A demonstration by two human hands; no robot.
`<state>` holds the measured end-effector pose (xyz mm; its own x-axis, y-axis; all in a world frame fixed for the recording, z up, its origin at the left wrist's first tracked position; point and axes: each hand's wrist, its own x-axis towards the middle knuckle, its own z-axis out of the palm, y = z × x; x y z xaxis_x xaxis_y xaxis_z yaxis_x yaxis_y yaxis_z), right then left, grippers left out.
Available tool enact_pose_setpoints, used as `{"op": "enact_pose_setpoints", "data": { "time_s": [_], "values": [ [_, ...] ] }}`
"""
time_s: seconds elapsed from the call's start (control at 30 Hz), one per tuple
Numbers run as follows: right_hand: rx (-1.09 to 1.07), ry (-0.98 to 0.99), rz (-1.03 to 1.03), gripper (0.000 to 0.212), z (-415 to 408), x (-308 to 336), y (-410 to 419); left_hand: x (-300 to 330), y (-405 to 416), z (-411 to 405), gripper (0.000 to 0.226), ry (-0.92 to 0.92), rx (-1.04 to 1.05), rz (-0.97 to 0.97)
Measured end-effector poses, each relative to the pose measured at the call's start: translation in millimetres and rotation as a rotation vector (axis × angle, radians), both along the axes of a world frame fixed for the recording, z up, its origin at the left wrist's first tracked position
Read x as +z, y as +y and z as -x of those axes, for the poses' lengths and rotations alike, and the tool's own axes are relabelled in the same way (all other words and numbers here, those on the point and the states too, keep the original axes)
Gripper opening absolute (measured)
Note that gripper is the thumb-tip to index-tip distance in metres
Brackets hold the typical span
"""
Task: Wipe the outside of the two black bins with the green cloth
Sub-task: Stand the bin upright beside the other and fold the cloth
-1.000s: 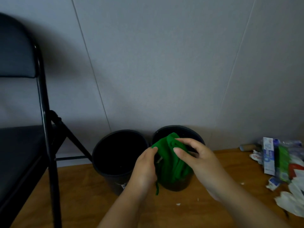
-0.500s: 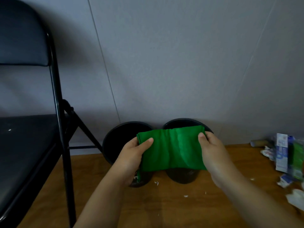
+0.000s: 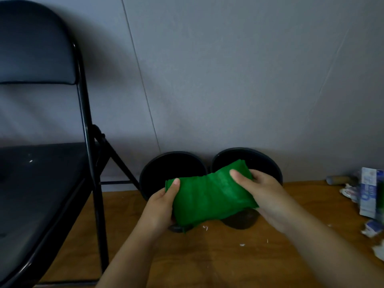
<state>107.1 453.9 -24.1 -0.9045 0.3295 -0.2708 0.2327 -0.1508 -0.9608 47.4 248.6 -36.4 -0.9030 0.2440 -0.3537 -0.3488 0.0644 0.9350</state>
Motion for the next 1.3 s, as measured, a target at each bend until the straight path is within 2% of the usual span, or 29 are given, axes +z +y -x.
{"op": "enact_pose_setpoints", "data": {
  "time_s": [0.1, 0.2, 0.3, 0.4, 0.47, 0.6, 0.67, 0.77, 0.87, 1.0, 1.1, 1.17, 1.3],
  "values": [
    [0.099, 0.026, 0.118, 0.036, 6.0, 6.8, -8.2, 0.0, -13.3, -1.5, 0.039, -0.047, 0.148, 0.026],
    [0.187, -0.001, 0.247, 0.038, 13.3, 11.9, -20.0, 1.7, -27.7, -9.6, 0.045, -0.173, 0.245, -0.105],
    [0.264, -0.01, 0.367, 0.035, 19.0, 15.8, -34.4, 7.6, -45.2, -23.3, 0.04, -0.199, 0.228, -0.263],
    [0.33, 0.006, 0.416, 0.037, 23.2, 22.2, -43.4, 9.0, -65.3, -36.6, 0.039, -0.148, 0.166, -0.379],
    [0.341, 0.001, 0.36, 0.042, 27.4, 24.1, -45.9, 6.3, -74.2, -42.0, 0.048, -0.112, 0.138, -0.393],
    [0.273, 0.02, 0.131, 0.044, 43.3, 20.8, -53.1, 1.3, -86.0, -42.0, 0.05, -0.057, 0.193, -0.316],
    [0.297, 0.047, 0.025, 0.039, 55.4, 18.7, -64.5, 1.2, -92.3, -42.2, 0.04, -0.018, 0.275, -0.208],
    [0.379, 0.131, -0.019, 0.032, 81.6, 18.9, -98.2, 7.3, -109.7, -42.7, 0.018, 0.033, 0.482, -0.027],
    [0.485, 0.243, -0.082, 0.027, 112.0, 23.0, -149.3, 20.1, -141.1, -41.4, 0.009, 0.082, 0.656, 0.07],
    [0.607, 0.376, -0.191, 0.026, 148.9, 32.8, -222.9, 39.8, -185.1, -39.0, 0.003, 0.108, 0.802, 0.066],
    [0.61, 0.436, -0.289, 0.023, 175.6, 34.7, -277.6, 48.8, -215.3, -32.0, 0.005, 0.104, 0.854, 0.05],
    [0.604, 0.429, -0.384, 0.026, 191.5, 29.7, -306.8, 50.2, -229.5, -25.6, 0.001, 0.043, 0.85, -0.01],
    [0.761, 0.311, -0.535, 0.04, 206.7, 7.4, -334.4, 38.4, -246.1, -19.9, 0.019, -0.082, 0.825, 0.019]
  ]
}}
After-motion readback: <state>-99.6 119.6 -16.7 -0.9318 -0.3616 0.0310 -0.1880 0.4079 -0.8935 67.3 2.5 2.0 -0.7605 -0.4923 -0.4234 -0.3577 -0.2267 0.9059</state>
